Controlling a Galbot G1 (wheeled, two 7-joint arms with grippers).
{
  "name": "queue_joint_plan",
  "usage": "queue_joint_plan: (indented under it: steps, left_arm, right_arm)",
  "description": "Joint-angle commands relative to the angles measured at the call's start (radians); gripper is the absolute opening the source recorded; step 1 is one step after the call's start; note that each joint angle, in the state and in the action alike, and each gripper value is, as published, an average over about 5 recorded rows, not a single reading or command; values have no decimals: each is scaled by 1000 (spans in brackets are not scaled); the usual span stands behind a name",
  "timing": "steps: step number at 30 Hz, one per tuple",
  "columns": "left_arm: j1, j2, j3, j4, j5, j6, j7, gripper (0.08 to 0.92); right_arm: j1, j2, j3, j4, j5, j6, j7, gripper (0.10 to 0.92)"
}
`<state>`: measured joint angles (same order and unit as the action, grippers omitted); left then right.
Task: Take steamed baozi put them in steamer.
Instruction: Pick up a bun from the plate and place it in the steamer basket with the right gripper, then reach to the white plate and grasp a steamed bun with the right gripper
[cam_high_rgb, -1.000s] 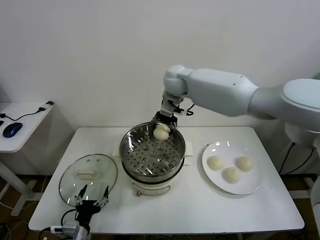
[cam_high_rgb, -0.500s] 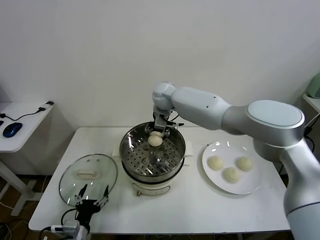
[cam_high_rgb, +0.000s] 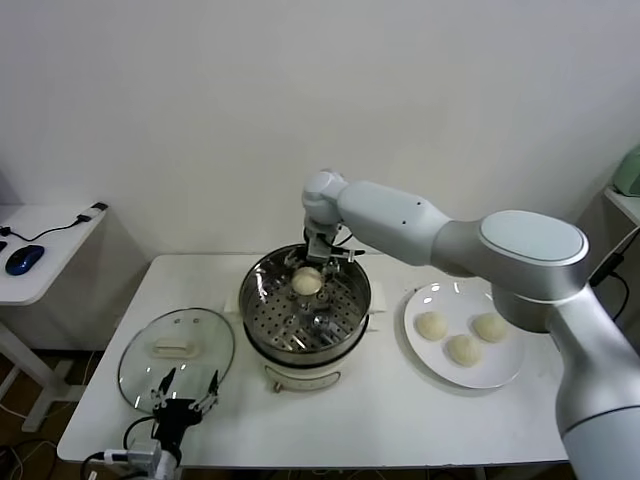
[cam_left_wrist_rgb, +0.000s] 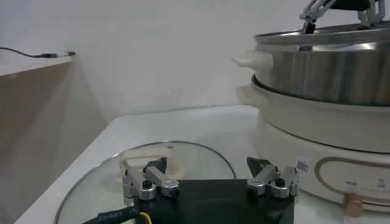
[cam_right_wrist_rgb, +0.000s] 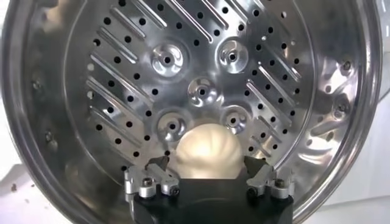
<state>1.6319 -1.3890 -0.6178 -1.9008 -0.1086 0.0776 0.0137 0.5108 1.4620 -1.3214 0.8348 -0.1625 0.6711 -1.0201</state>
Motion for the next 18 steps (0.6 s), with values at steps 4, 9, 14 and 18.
queue_joint_plan:
  steps: [4,9,14,18]
  left_arm:
    - [6,-4,5,-8,11,0,3,823]
    - [6,-5,9,-4,14,-4,3,823]
    - [0,2,3,-2,10,-7,1,823]
    - [-2,2,-3,-3,11,-10,0,823]
  right_arm:
    - [359,-136,-265,110,720,-113,-168,823]
    - [499,-353,-499,228,929,-407,-191,823]
    - [542,-595,-676,429,917,-650,-48,823]
    - [438,-734,-644,550,932,-857,132,823]
